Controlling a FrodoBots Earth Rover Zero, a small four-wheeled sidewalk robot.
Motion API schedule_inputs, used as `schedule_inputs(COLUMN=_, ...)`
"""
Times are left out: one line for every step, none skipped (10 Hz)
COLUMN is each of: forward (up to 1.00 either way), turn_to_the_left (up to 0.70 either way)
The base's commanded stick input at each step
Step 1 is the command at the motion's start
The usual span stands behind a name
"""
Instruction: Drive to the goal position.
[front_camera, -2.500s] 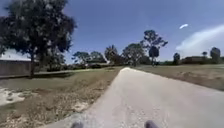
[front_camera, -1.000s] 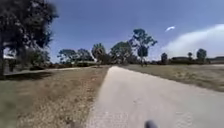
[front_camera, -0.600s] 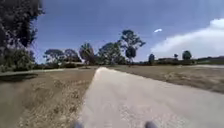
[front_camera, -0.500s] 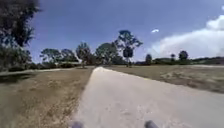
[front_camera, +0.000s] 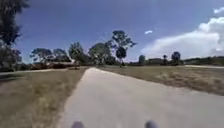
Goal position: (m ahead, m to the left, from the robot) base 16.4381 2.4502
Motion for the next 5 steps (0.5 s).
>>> schedule_inputs(forward=1.0, turn_to_the_left=0.4)
schedule_inputs(forward=1.0, turn_to_the_left=0.4)
schedule_inputs(forward=1.0, turn_to_the_left=0.4)
schedule_inputs(forward=1.0, turn_to_the_left=0.4)
schedule_inputs(forward=1.0, turn_to_the_left=0.4)
